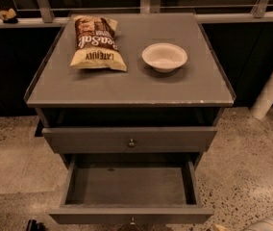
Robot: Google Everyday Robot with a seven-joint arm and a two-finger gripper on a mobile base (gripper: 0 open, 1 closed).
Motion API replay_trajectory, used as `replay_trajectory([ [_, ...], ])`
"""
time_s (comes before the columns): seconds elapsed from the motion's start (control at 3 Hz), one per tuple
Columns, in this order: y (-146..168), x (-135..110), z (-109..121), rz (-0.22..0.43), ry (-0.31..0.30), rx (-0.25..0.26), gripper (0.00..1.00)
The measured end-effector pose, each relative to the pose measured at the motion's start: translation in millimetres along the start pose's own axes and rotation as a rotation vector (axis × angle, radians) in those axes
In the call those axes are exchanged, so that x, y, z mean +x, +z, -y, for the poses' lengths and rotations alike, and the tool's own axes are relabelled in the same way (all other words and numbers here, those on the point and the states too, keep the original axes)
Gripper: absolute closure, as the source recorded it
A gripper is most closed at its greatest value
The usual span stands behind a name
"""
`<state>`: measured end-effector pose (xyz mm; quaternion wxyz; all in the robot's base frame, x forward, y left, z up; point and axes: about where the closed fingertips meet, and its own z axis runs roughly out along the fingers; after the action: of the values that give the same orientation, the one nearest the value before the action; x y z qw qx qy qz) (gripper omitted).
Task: Close middle drawer
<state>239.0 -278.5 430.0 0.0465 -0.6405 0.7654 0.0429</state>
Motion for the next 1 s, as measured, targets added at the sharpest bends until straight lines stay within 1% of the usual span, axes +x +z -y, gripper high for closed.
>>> replay_trajectory([
  [0.33, 21.5, -11.2, 12.1, -0.014, -0.041, -0.011, 0.00],
  [0.67, 45.7, -20.9, 25.6, -0.036, -0.044, -0.059, 0.00],
  [1.0, 65.6, -32.4, 40.5, -0.036, -0.041, -0.089, 0.00],
])
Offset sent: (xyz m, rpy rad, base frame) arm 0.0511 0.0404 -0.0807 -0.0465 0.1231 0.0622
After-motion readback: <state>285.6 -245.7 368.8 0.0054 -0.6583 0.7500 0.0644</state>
